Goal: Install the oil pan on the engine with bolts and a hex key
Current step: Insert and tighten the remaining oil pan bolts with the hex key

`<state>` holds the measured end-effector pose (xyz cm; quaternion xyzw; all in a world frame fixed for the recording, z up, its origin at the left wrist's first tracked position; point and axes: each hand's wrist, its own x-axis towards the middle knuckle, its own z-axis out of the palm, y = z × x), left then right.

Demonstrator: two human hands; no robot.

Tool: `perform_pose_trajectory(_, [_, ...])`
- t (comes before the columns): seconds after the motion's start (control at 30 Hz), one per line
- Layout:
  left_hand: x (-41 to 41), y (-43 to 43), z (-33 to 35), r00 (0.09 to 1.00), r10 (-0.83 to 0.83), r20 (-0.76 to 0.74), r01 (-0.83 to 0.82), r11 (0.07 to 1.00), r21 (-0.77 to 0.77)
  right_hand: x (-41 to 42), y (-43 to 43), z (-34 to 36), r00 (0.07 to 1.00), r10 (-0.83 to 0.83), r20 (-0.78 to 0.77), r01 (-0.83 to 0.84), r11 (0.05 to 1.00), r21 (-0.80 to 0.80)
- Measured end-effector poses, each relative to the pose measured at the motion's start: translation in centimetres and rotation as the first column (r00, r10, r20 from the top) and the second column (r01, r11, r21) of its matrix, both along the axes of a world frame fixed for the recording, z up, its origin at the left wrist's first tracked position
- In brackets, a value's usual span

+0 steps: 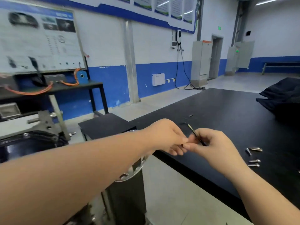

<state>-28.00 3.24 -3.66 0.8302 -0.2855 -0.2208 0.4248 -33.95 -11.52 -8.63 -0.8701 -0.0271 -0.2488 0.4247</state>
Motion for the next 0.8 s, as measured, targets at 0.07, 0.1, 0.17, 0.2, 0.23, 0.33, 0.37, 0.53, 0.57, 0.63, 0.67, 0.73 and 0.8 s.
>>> perform_pose_trajectory(0.07, [0.8, 4.4, 2.3, 0.996, 0.009, -0.084, -0.007, 0.999, 0.033, 0.8, 3.8, 1.2, 0.992, 0.105, 0.067, -0.109, 0.991, 0.074])
perform_pose_trajectory(0.1, [1.0, 6.2, 3.5, 0.991, -0.004, -0.131, 0.013, 0.998, 0.067, 1.1, 5.4, 1.8, 0.983, 0.154, 0.101, -0.165, 0.981, 0.106])
perform_pose_trajectory(0.17, [1.2, 10.5, 5.8, 0.987, -0.041, -0.155, 0.069, 0.981, 0.180, 2.0, 9.2, 2.9, 0.955, 0.252, 0.157, -0.278, 0.946, 0.168])
perform_pose_trajectory(0.2, [1.1, 12.1, 6.8, 0.987, -0.068, -0.146, 0.102, 0.965, 0.241, 2.4, 10.8, 3.4, 0.941, 0.287, 0.181, -0.318, 0.932, 0.177])
perform_pose_trajectory(0.23, [1.0, 14.0, 7.7, 0.988, -0.082, -0.130, 0.117, 0.950, 0.290, 3.0, 12.8, 3.9, 0.921, 0.331, 0.206, -0.368, 0.911, 0.185])
perform_pose_trajectory(0.33, [1.1, 18.7, 9.2, 0.997, -0.075, -0.005, 0.070, 0.908, 0.413, 4.7, 18.0, 5.1, 0.852, 0.423, 0.308, -0.509, 0.808, 0.296])
perform_pose_trajectory(0.37, [1.3, 20.0, 9.5, 0.996, -0.065, 0.058, 0.032, 0.890, 0.455, 5.0, 19.4, 5.6, 0.829, 0.439, 0.347, -0.554, 0.733, 0.394])
perform_pose_trajectory(0.53, [2.5, 24.9, 9.6, 0.949, -0.046, 0.312, -0.137, 0.831, 0.539, 6.5, 23.8, 6.2, 0.822, 0.347, 0.452, -0.559, 0.639, 0.528])
perform_pose_trajectory(0.57, [2.7, 25.5, 9.4, 0.932, -0.065, 0.356, -0.154, 0.819, 0.553, 6.7, 24.5, 6.0, 0.824, 0.339, 0.454, -0.555, 0.644, 0.527])
perform_pose_trajectory(0.63, [3.3, 26.5, 9.0, 0.901, -0.106, 0.421, -0.175, 0.800, 0.575, 6.9, 25.5, 5.4, 0.809, 0.339, 0.480, -0.569, 0.658, 0.494])
perform_pose_trajectory(0.67, [3.5, 26.8, 8.8, 0.891, -0.114, 0.439, -0.180, 0.799, 0.574, 6.9, 25.8, 5.1, 0.800, 0.331, 0.500, -0.570, 0.680, 0.462])
perform_pose_trajectory(0.73, [4.0, 27.2, 8.6, 0.883, -0.111, 0.457, -0.181, 0.817, 0.547, 7.1, 26.3, 4.7, 0.776, 0.316, 0.546, -0.576, 0.707, 0.410])
perform_pose_trajectory(0.8, [4.6, 27.4, 8.3, 0.892, -0.087, 0.444, -0.165, 0.851, 0.499, 7.3, 26.6, 4.3, 0.760, 0.318, 0.567, -0.588, 0.710, 0.389])
